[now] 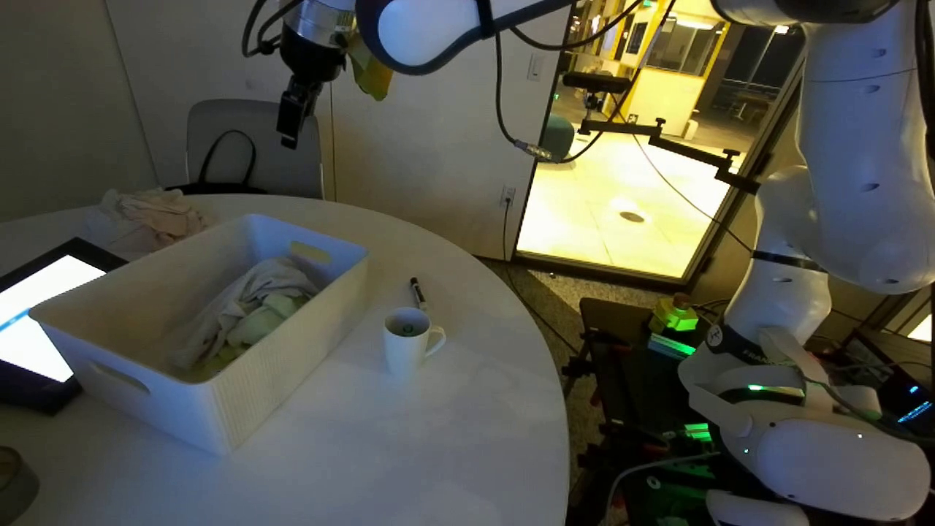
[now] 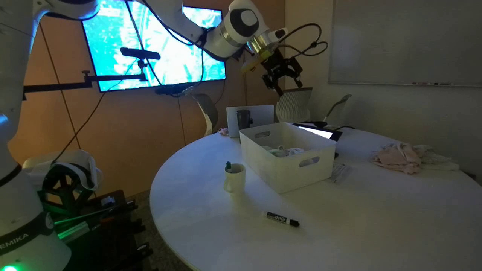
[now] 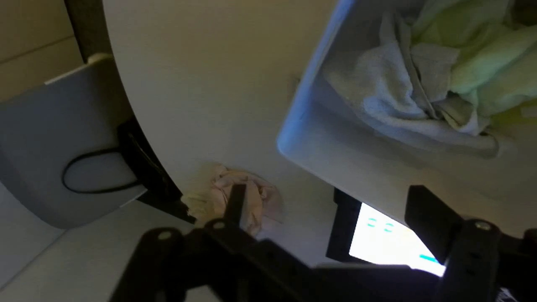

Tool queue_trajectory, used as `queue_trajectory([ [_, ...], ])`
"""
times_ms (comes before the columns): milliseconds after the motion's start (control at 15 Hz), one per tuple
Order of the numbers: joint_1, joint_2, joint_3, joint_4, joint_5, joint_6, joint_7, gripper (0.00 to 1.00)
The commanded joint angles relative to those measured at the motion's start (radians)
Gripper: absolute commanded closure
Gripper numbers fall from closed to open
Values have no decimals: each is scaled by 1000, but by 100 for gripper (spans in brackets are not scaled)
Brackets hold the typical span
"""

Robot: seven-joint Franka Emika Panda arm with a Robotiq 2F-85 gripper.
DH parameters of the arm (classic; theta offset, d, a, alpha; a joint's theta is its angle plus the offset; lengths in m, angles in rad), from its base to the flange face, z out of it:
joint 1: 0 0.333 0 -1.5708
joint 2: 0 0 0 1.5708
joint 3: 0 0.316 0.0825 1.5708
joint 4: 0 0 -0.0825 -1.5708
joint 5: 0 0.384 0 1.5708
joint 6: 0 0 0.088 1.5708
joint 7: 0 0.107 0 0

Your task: Put the cloths in the box and put the markers in the cup

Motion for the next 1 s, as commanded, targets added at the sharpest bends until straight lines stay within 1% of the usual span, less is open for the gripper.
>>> queue_trajectory([
  [0,-39,-90,-32,-80,75,-84,-27,0],
  [200,-74,-143,-59,-161,86,-120,-16,0],
  [533,-133,-216,-83,-325,98,-114,-37,0],
  [800,-171,-239,-88,-444,127,-91,-70,0],
  [933,-184,-232,-89,-482,149,-93,-91,0],
])
